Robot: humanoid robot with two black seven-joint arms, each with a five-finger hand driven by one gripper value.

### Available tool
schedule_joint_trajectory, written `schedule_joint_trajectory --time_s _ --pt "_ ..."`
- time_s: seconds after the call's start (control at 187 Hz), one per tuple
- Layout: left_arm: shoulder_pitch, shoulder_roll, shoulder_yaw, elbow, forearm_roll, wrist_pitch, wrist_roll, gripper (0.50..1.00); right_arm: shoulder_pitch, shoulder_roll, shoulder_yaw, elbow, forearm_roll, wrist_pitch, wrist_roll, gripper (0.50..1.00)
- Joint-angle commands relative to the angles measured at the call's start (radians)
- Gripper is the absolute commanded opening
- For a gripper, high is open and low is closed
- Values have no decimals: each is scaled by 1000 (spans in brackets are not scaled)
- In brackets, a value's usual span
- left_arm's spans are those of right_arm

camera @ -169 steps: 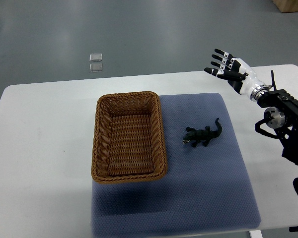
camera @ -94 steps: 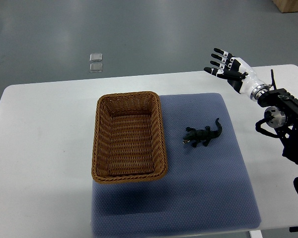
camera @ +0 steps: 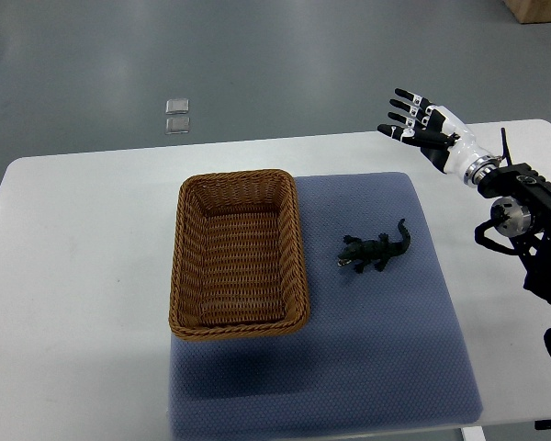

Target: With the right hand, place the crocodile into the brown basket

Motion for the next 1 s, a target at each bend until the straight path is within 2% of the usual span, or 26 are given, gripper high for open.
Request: schedule_joint_trajectory --time_s 0.0,0.992 --pt "0 0 0 0 0 0 0 1000 -2 2 0 0 -1 0 0 928" --pt "0 0 0 0 0 0 0 1000 -7 2 11 9 -1 -6 2 928"
